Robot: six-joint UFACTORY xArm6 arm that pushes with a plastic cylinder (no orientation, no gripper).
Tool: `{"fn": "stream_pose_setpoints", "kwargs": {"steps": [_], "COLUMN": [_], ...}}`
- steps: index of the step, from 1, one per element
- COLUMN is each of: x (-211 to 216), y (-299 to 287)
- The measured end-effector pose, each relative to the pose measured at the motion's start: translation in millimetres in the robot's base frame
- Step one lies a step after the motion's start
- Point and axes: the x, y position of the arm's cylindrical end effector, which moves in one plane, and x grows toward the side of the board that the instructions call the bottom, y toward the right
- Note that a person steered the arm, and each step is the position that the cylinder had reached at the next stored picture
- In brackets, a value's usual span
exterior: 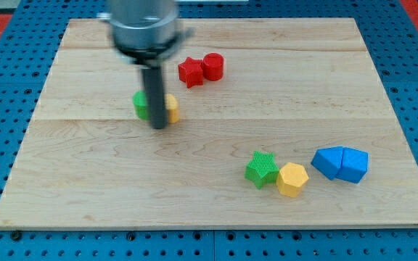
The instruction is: Move the yellow heart below the green circle
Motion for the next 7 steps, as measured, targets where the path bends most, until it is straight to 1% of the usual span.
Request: {"fn": "stream_pose_setpoints", "kwargs": {"steps": [1,2,3,4,5,6,7], "x": [-5.2,16.8,24.6,-29.0,-7.6,32.6,60.5], "y": [0.5,39.3,72.1,61.0,6.2,-34.4,72.6]}}
